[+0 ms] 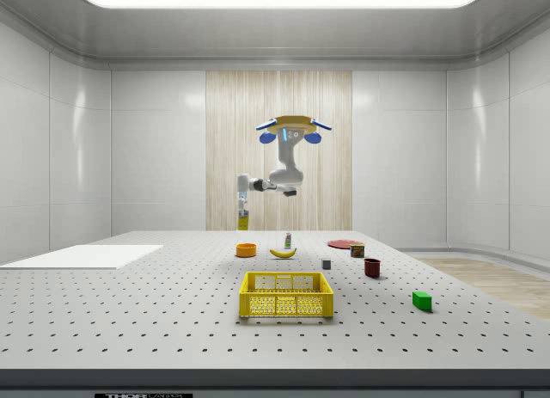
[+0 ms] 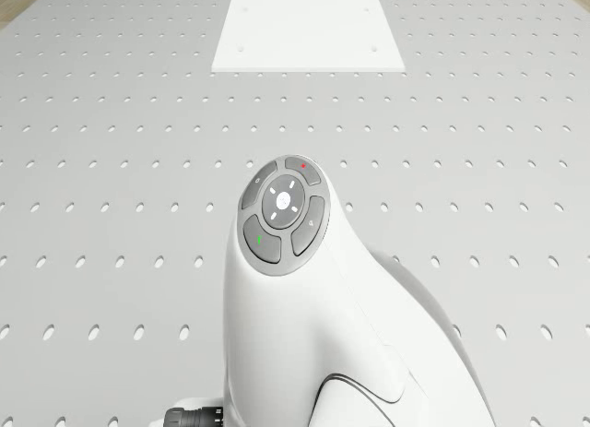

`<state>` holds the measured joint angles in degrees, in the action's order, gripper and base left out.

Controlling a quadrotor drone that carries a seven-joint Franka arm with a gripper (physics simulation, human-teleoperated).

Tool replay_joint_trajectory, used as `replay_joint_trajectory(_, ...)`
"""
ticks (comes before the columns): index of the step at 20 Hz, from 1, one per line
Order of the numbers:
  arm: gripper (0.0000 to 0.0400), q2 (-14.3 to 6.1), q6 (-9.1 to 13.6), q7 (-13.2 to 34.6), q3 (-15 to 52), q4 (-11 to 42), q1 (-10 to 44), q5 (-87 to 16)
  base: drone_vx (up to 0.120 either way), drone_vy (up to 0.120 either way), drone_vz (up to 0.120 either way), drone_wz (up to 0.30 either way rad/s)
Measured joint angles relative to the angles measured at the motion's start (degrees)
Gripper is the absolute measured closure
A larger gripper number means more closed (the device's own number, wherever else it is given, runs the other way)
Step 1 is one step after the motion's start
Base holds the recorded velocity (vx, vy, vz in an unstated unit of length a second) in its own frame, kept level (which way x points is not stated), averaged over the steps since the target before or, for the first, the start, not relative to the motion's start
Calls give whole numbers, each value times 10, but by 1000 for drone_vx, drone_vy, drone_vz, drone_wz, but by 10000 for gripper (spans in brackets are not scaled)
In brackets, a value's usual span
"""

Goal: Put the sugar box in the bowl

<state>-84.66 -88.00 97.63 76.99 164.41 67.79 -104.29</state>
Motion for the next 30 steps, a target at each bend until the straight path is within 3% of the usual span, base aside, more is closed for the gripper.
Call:
replay_joint_trajectory(9, 235, -5, -4, 1, 1, 0, 1, 2, 0, -120, 0, 0)
replay_joint_trajectory(16, 235, -8, -7, 2, 1, 0, 2, 3, 0, -34, -109, 0)
replay_joint_trajectory(22, 235, -11, -13, 2, -7, -2, 3, -4, 0, -27, 0, 0)
replay_joint_trajectory(30, 234, -16, -39, 1, -70, -18, 10, -63, 0, 0, 0, 0)
